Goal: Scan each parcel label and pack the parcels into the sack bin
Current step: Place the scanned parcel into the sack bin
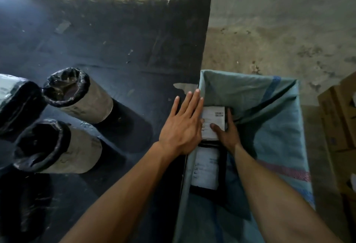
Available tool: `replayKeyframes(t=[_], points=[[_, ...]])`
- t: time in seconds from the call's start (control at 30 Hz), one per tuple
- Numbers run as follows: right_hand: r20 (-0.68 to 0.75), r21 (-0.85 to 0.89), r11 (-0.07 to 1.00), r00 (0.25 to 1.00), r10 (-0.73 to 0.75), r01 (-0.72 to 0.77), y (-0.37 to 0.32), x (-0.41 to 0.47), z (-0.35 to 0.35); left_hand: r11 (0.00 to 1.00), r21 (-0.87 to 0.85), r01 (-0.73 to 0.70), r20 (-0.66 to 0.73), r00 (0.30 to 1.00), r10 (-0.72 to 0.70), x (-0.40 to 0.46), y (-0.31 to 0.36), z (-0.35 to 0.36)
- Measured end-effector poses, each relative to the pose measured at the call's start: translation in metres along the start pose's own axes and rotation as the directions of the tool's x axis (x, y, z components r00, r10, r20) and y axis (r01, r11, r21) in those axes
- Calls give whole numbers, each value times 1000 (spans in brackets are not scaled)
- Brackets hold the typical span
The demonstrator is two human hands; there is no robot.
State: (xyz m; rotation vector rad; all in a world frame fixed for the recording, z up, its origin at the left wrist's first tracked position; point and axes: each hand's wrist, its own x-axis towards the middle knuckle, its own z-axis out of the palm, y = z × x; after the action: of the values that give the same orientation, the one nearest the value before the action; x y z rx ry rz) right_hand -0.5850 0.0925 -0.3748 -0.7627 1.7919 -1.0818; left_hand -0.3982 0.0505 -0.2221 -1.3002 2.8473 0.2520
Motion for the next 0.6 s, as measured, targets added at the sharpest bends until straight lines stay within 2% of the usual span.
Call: replayKeyframes(t=[0.07, 0.13, 0.2, 0.3, 0.47, 0.6], points=[[26, -177, 984, 1000, -10, 14, 9, 3, 2, 1000, -4, 1, -2, 1000, -1, 0, 0, 1], [10, -489, 872, 1000, 15, -8, 17, 7, 0, 1000, -4, 1, -1, 1000, -1, 1, 0, 0], [56, -639, 769, 998, 21, 19, 19, 13, -4, 1000, 3, 4, 5, 1000, -4, 2, 1, -1], [114, -727, 685, 992, 59, 43, 18, 20, -6, 1000, 6, 8, 10, 1000, -8, 2, 1, -2], [116, -834, 551, 975, 192, -9, 7, 20, -9, 1000, 6, 9, 28, 1000, -9, 1, 1, -3], [108, -842, 536, 957, 270, -56, -5, 8, -7, 1000, -6, -2, 27, 1000, 2, 2, 0, -4]])
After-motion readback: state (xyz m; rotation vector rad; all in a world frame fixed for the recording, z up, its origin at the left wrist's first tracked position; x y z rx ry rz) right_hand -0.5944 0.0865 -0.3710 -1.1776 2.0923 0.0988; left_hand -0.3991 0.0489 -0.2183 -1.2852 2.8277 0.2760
